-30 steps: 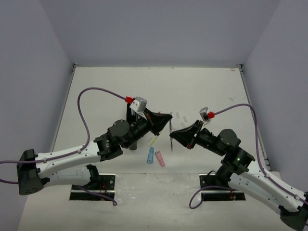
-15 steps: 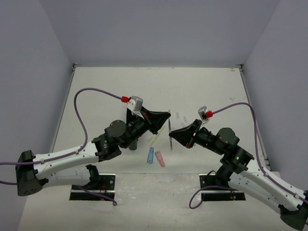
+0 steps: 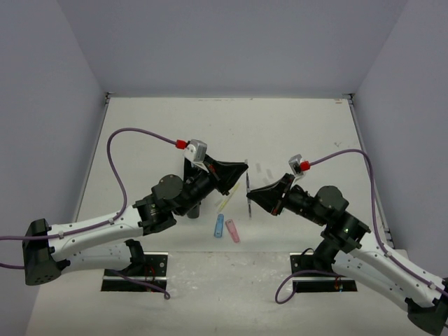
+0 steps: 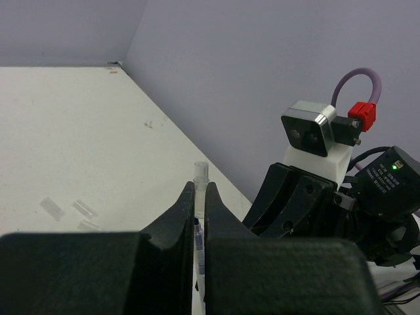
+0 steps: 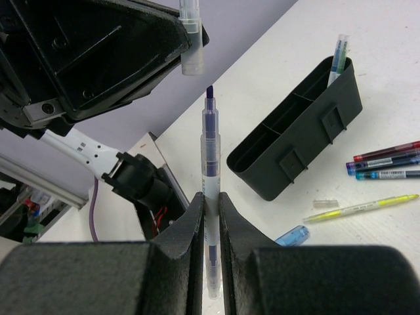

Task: Sort the stationery into containers
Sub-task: Close the pen cap on the pen.

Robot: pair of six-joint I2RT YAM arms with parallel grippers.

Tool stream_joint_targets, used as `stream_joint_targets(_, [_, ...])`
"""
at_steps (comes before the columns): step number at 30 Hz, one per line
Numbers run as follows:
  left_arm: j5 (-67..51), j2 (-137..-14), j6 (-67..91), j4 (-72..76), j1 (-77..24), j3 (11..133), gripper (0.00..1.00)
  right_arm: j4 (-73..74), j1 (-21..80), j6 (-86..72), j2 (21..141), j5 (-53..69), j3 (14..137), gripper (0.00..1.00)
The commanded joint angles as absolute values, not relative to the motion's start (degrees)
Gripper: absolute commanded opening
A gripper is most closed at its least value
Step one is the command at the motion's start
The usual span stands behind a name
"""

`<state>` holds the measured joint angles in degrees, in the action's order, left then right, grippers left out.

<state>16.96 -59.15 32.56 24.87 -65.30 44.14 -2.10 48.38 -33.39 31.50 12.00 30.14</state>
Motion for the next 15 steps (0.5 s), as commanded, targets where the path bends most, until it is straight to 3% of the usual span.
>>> stream_joint_targets(1, [16.1,-59.6,33.7,28.7,-65.2,43.4,0.00,-2.4,48.6,-32.3,31.9,10.4,33.5,0.00])
stream_joint_targets(15, [16.9,-60.6,34.1,30.1,-65.2,42.9,0.00,-2.4,48.7,-32.2,32.1,10.4,35.0,0.00])
